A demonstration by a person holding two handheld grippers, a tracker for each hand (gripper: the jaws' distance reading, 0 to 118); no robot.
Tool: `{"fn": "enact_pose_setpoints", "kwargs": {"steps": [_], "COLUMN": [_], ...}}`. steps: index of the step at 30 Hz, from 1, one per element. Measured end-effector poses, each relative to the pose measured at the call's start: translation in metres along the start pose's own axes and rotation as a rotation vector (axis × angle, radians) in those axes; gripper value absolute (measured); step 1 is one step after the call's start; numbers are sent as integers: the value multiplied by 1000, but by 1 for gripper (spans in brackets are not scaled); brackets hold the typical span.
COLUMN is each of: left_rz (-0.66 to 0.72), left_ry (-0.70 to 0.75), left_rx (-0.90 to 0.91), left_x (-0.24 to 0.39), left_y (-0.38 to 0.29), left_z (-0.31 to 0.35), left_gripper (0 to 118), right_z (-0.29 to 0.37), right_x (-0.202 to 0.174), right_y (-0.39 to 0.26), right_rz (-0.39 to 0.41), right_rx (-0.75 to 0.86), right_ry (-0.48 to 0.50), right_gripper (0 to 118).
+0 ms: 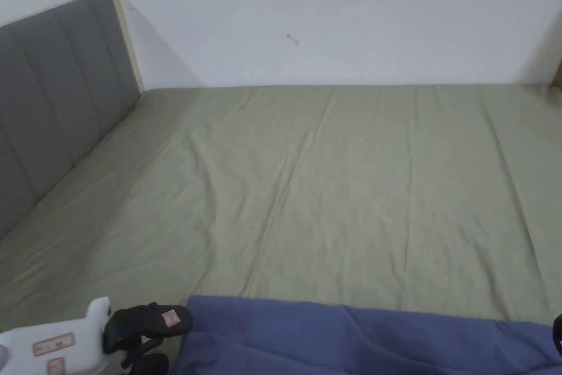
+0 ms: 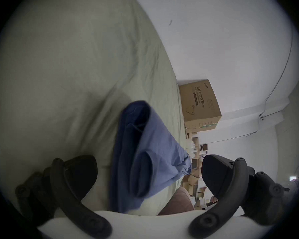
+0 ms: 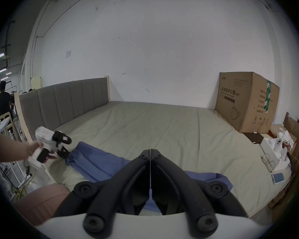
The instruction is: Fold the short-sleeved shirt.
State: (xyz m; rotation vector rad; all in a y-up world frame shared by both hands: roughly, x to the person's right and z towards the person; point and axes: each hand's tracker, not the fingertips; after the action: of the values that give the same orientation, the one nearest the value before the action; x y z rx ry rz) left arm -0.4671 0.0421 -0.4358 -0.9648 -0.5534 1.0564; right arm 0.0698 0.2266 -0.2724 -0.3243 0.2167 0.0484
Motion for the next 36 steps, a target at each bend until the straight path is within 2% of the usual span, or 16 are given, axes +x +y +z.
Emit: {"fn": "enact_pose_setpoints", "kwargs": {"steps": [4,5,6,7,8,10,12,18,21,23,24,26,32,33,34,36], "left_rz": [-22,1,-8,-23,-66,-68,-109,-545,-775,-740,-662,-630,-476,-452,-437,-391], "left_ry": [-131,-135,-121,17,261,70,209,568,855,795,630,504,410,402,366,317], "left_rx": [62,94,101,95,30,149,89,91,199,215,203,179,-39,-57,-82,-122], "left_x": [5,5,6,8,2,1,15,91,134,153,163,183,211,212,211,209], "left_y": [2,0,0,0,0,-8,-4,-11,-33,-45,-53,-70,-89,-92,-92,-92], "left_z": [-22,-26,-30,-38,-53,-47,-49,-18,0,12,13,-2,-120,-142,-160,-182], "left_gripper": [113,92,20,4,4,4,4,4,4,4,4,5,6,18,42,116], "right_z": [-5,-5,-4,-5,-6,-10,-15,-9,-9,-15,-21,-29,-25,-20,-15,-8], "right_x": [2,4,6,9,14,24,32,52,59,58,61,72,81,81,82,82], "right_y": [3,2,2,1,1,1,2,-2,-17,-31,-37,-45,-45,-46,-45,-43], "right_rz": [-29,-38,-48,-65,-86,-120,-153,-206,-152,-46,-16,-70,-289,-293,-284,-277], "right_rx": [23,50,80,104,128,135,114,109,137,148,158,176,185,194,192,180], "right_ry": [-12,-33,-62,-88,-111,-139,-177,-171,-216,-411,-463,-401,-344,-331,-330,-327], "right_gripper": [0,0,0,0,0,0,0,0,0,0,0,0,0,0,0,0]}}
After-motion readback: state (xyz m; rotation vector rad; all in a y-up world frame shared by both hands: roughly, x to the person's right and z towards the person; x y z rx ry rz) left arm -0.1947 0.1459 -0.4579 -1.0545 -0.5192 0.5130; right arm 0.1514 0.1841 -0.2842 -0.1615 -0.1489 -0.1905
